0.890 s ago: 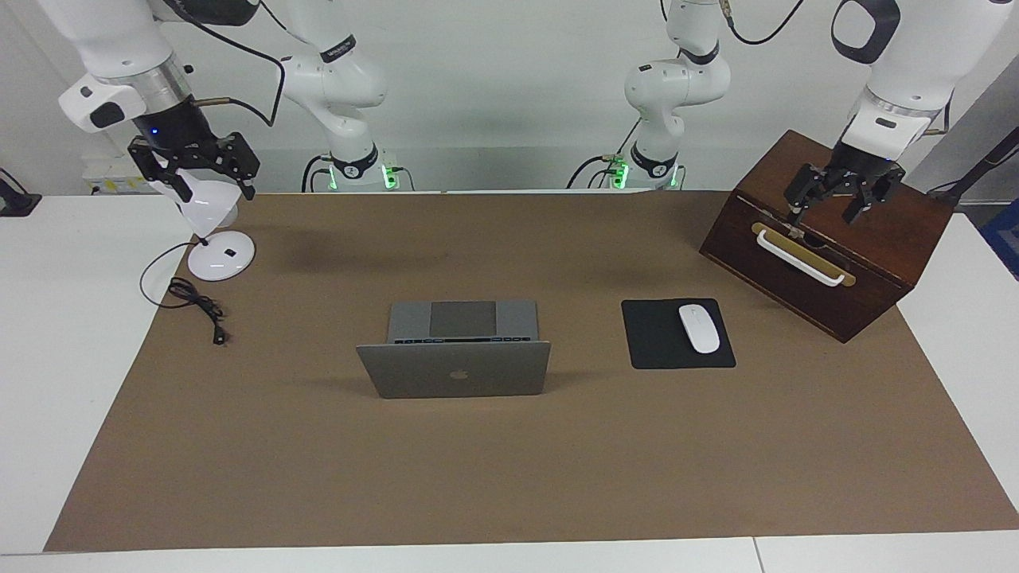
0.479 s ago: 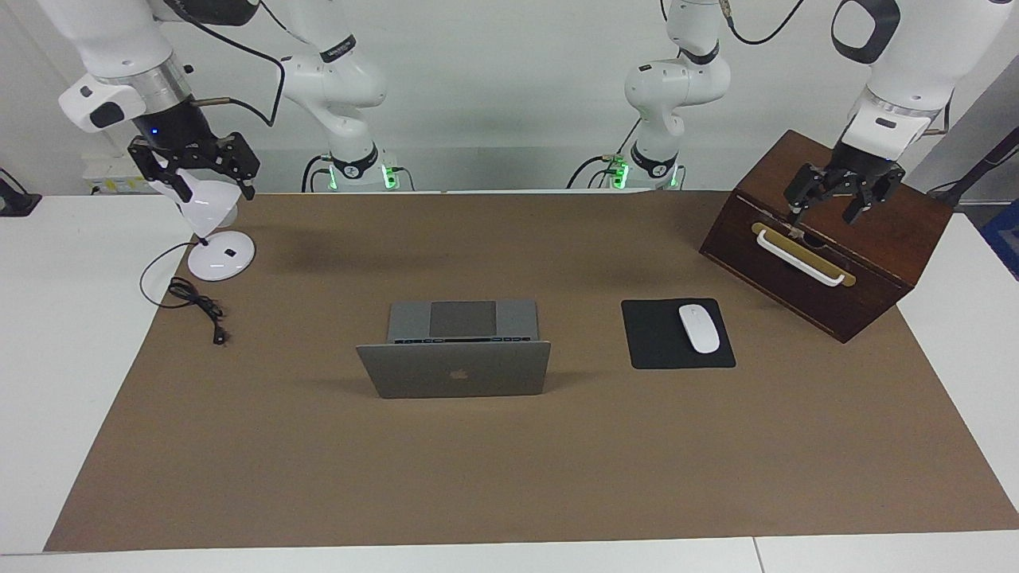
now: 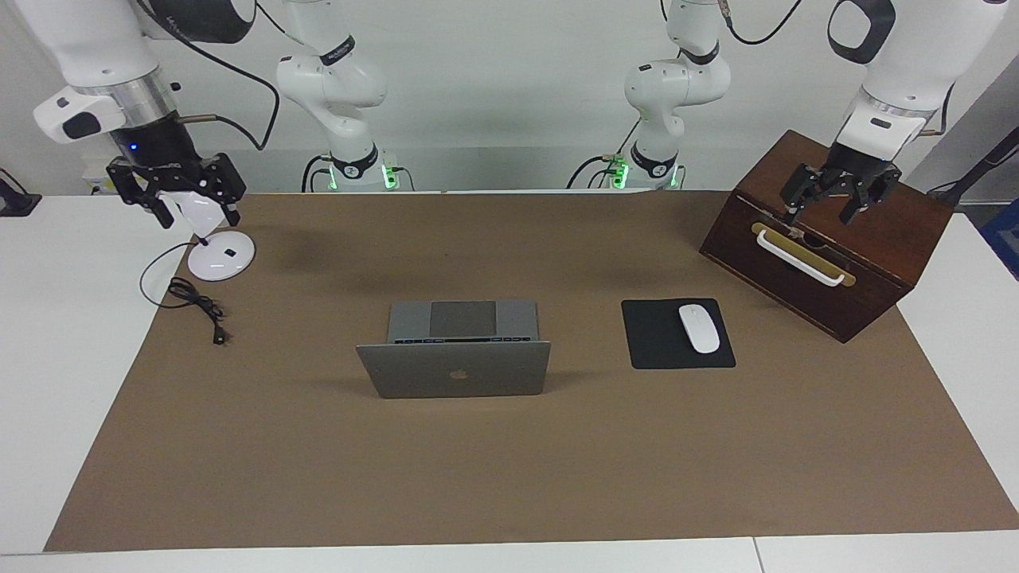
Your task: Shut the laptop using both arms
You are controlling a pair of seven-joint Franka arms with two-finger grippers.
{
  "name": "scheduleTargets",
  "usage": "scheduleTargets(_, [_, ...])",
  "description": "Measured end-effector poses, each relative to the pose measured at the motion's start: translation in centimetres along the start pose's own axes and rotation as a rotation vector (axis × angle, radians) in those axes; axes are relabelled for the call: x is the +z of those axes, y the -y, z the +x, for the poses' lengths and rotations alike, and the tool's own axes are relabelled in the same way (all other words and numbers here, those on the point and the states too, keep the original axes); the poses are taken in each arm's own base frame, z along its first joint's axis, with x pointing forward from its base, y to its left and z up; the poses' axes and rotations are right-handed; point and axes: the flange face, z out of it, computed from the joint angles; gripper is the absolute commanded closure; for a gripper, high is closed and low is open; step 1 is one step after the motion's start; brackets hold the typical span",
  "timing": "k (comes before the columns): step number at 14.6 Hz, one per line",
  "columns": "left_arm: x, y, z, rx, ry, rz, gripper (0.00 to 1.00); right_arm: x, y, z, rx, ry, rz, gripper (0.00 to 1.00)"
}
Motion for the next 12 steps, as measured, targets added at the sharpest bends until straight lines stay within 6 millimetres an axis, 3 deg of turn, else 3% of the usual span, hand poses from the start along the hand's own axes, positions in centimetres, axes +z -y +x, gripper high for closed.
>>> scheduleTargets(1, [0.0, 0.0, 0.0, 0.0, 0.0, 0.0, 0.0, 0.9, -0.4, 1.7, 0.002, 0.0, 0.003, 0.18])
scheduleTargets(2, [0.0, 0.0, 0.0, 0.001, 0.0, 0.0, 0.0, 2.0, -0.7, 3.4, 0.003, 0.0, 0.005, 0.37])
scheduleTargets(4, [0.0, -0.1, 0.0, 0.001, 0.0, 0.0, 0.0, 4.1, -1.3, 6.6, 0.005, -0.007, 0.01, 0.98])
scheduleTargets(6, [0.0, -0.2, 0.0, 0.003, -0.001, 0.0, 0.0, 6.0, -1.8, 9.8, 0.005, -0.027, 0.015, 1.0])
scheduleTargets(7, [0.0, -0.2, 0.0, 0.004, -0.001, 0.0, 0.06, 6.9, -2.0, 11.2, 0.005, -0.04, 0.017, 1.0])
scheduleTargets(9, [0.0, -0.2, 0.0, 0.004, -0.001, 0.0, 0.64, 9.5, -2.0, 13.4, 0.002, -0.065, 0.026, 1.0])
scheduleTargets(10, [0.0, -0.2, 0.0, 0.004, -0.001, 0.0, 0.89, 11.0, -1.7, 14.3, -0.002, -0.081, 0.034, 1.0])
scheduleTargets(11, [0.0, -0.3, 0.0, 0.005, 0.0, 0.0, 1.0, 12.2, -1.0, 15.1, 0.001, -0.096, 0.043, 1.0])
scheduleTargets(12, [0.0, -0.3, 0.0, 0.005, 0.0, 0.0, 1.0, 13.3, 0.2, 15.9, 0.013, -0.112, 0.05, 1.0])
